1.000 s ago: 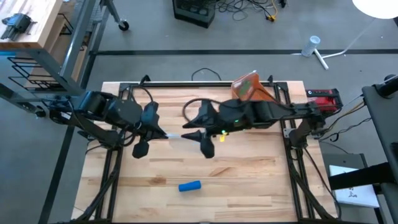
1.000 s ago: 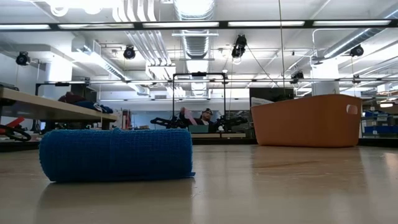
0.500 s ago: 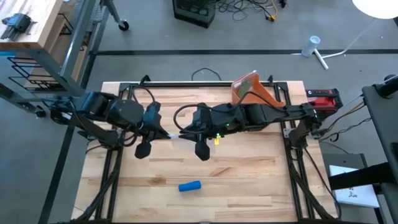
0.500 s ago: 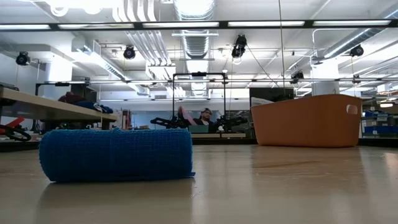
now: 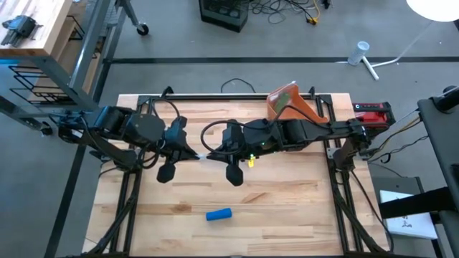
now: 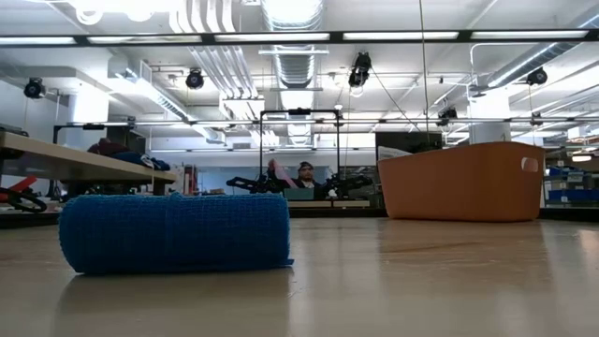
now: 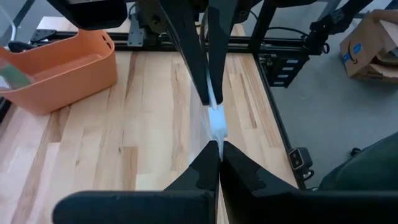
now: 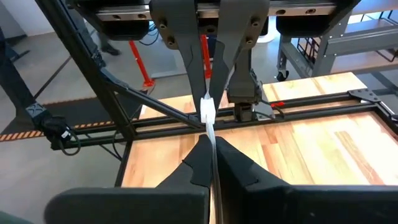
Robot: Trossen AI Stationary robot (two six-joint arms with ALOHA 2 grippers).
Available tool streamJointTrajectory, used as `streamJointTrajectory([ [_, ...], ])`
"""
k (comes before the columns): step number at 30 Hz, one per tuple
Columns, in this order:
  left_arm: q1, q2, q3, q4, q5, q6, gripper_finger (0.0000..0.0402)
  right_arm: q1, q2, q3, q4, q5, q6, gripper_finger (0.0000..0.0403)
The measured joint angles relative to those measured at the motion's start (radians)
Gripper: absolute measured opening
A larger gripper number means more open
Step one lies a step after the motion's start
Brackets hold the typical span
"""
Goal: Roll bandage
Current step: Open the transparent zip bag
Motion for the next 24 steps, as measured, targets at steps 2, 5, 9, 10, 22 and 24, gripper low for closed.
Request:
streamJointTrajectory([
  [2,0.0,0.0,0.0,0.0,-0.01,0.015,0.0,0.0,0.0,0.0,0.0,0.0,0.0,0.0002],
  [5,0.0,0.0,0.0,0.0,-0.063,0.018,0.0,0.0,0.0,0.0,0.0,0.0,0.0,0.0002],
  [9,0.0,0.0,0.0,0.005,-0.082,0.018,0.0,0.0,0.0,0.0,0.0,0.0,0.0,0.0002],
  [10,0.0,0.0,0.0,0.01,-0.082,0.018,0.0,0.001,0.0,0.0,0.001,-0.001,0.0,0.0002],
  [22,-0.001,-0.008,0.0,0.014,0.0,0.017,0.0035,0.001,-0.001,0.0,-0.021,0.002,0.001,0.0002],
  [24,-0.001,-0.014,0.0,0.022,0.0,0.018,0.004,0.001,-0.001,0.0,-0.026,0.002,0.004,0.0002],
])
